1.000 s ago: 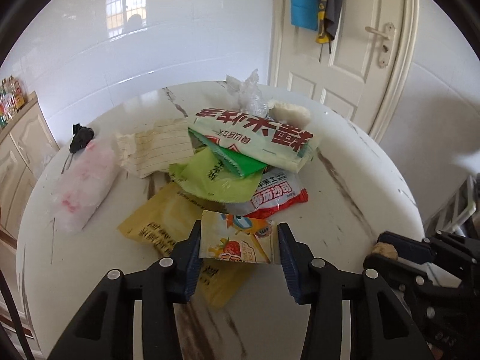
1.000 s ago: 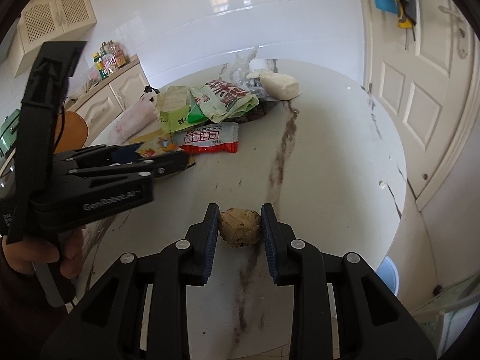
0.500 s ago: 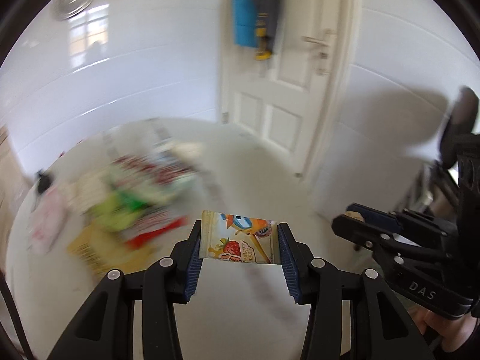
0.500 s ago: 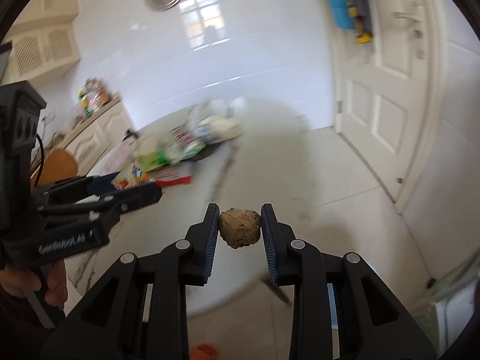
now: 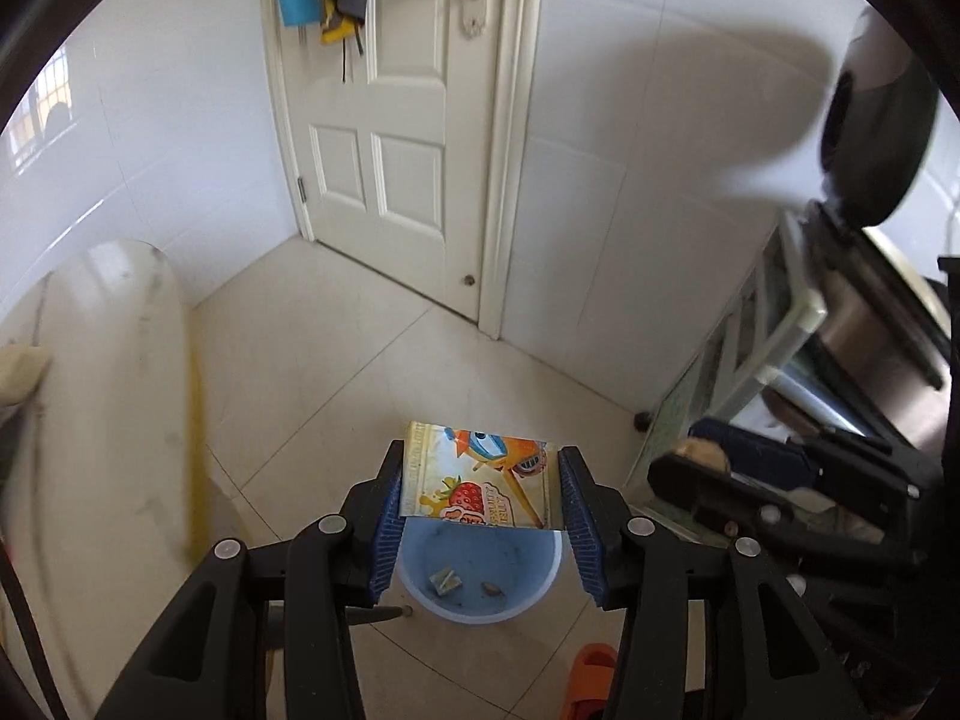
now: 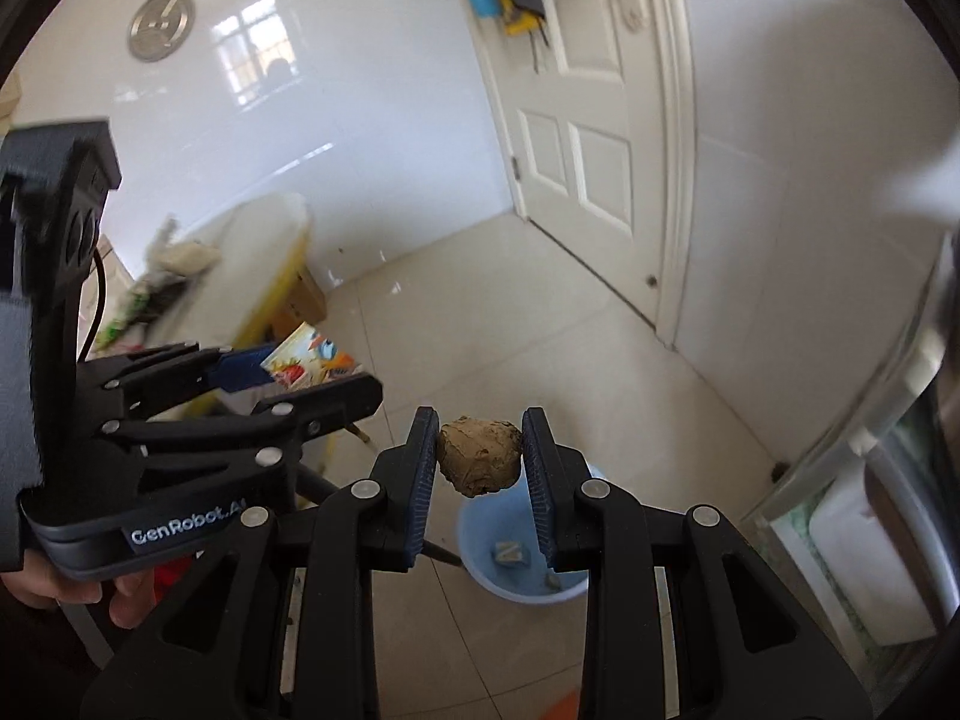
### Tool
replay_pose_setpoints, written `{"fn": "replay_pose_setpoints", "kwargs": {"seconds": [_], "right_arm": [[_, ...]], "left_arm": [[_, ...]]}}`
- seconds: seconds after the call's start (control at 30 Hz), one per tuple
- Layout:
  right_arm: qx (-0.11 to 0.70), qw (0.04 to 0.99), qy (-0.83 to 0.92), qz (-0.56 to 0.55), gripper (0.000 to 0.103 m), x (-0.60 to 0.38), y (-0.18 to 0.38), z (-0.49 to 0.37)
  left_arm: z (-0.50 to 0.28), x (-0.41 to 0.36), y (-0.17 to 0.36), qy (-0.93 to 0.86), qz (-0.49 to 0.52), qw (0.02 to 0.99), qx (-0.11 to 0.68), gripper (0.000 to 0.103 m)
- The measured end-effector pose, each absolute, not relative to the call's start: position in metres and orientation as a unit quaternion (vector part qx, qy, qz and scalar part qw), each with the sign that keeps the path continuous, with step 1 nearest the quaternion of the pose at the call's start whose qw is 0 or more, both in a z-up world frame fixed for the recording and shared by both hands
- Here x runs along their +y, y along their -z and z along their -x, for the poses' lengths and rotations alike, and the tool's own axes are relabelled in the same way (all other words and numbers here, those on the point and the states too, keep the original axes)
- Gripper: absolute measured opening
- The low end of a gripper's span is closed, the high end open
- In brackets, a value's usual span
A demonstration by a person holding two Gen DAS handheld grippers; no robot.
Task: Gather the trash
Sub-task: 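Carry both items over the blue bucket and open both tools to drop them, then move both open tools back over the table trash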
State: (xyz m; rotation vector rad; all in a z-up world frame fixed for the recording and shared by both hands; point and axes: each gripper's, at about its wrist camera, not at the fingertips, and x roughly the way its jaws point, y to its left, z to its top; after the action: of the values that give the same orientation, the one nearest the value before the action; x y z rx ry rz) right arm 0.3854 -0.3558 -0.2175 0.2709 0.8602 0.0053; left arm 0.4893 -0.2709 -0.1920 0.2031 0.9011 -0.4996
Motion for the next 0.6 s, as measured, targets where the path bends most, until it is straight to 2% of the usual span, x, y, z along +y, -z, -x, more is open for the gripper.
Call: {"fn": "replay_pose_setpoints", "kwargs": {"seconds": [0.17, 0.33, 0.47, 0.5, 0.57, 0.6], "right_arm": [[0.432, 0.889, -0.009, -0.153, 0.027, -0.376, 0.252, -0.408], [0.438, 0.883, -0.017, -0.170, 0.028, -0.385, 0.274, -0.420], [0.434, 0.882, -0.024, -0.184, 0.030, -0.385, 0.281, -0.424], [0.432, 0.882, -0.023, -0.186, 0.038, -0.384, 0.282, -0.424], [0.431, 0.882, -0.023, -0.190, 0.048, -0.382, 0.280, -0.421], [0.431, 0.882, -0.019, -0.189, 0.048, -0.384, 0.279, -0.421]], "left_arm": [[-0.524, -0.276, 0.209, 0.189, -0.108, 0.872, 0.439, 0.069], [-0.529, -0.274, 0.208, 0.193, -0.090, 0.870, 0.445, 0.071], [-0.520, -0.273, 0.197, 0.216, -0.082, 0.872, 0.432, 0.079], [-0.512, -0.269, 0.193, 0.220, -0.083, 0.872, 0.429, 0.079], [-0.497, -0.264, 0.184, 0.224, -0.087, 0.875, 0.421, 0.079], [-0.490, -0.261, 0.181, 0.230, -0.084, 0.875, 0.418, 0.079]]}}
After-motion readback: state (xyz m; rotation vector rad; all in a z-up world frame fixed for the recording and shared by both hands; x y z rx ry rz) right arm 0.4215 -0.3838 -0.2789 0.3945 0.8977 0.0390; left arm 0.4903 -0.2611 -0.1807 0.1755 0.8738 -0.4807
